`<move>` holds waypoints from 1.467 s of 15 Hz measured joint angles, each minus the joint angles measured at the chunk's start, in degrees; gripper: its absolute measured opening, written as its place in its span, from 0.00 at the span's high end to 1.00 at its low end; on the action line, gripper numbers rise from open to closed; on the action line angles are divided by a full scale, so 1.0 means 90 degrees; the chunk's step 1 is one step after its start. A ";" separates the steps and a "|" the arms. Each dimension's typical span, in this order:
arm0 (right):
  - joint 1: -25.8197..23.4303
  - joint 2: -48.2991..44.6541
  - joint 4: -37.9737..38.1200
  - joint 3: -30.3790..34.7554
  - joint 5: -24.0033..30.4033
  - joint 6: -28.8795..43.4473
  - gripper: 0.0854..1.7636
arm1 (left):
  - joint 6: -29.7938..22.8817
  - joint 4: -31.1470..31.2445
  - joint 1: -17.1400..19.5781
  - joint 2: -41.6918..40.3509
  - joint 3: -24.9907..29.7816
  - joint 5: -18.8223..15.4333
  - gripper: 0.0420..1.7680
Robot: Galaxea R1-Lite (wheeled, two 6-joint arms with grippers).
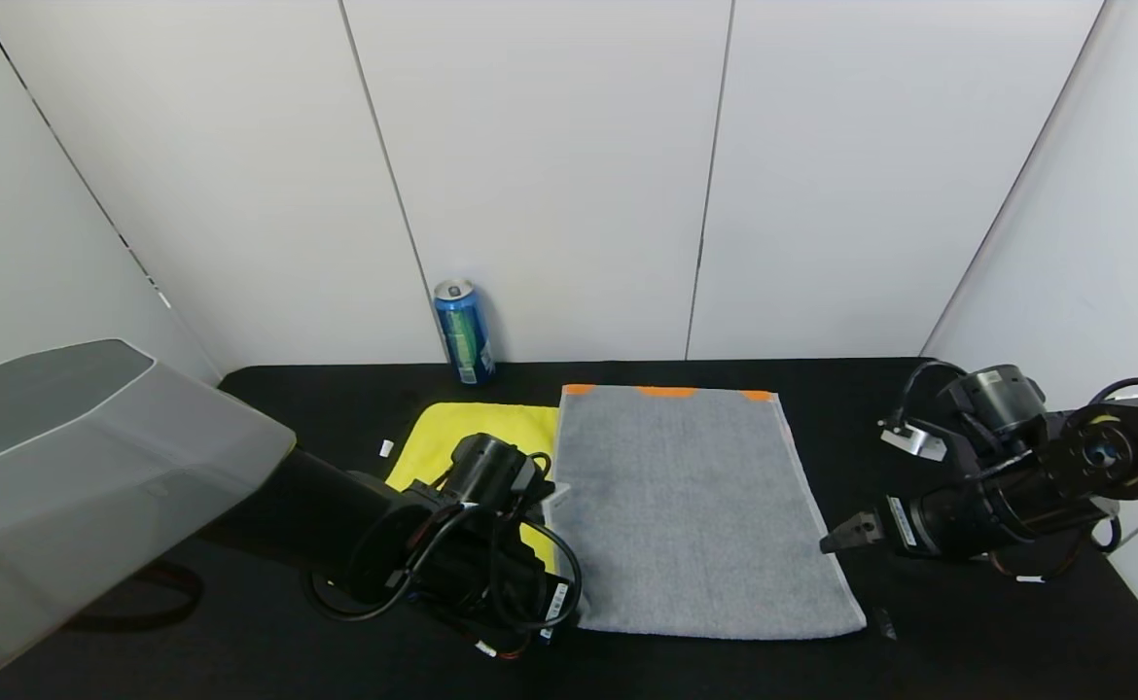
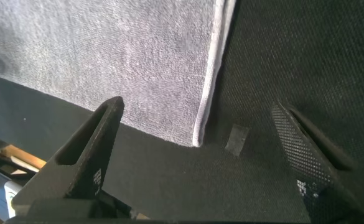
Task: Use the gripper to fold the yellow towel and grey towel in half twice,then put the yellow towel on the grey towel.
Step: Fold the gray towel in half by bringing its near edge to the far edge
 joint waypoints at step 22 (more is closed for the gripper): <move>0.0916 0.0226 0.0022 0.0238 -0.0065 0.0341 0.03 | -0.0008 0.0012 0.0011 -0.0088 0.0000 0.0007 0.95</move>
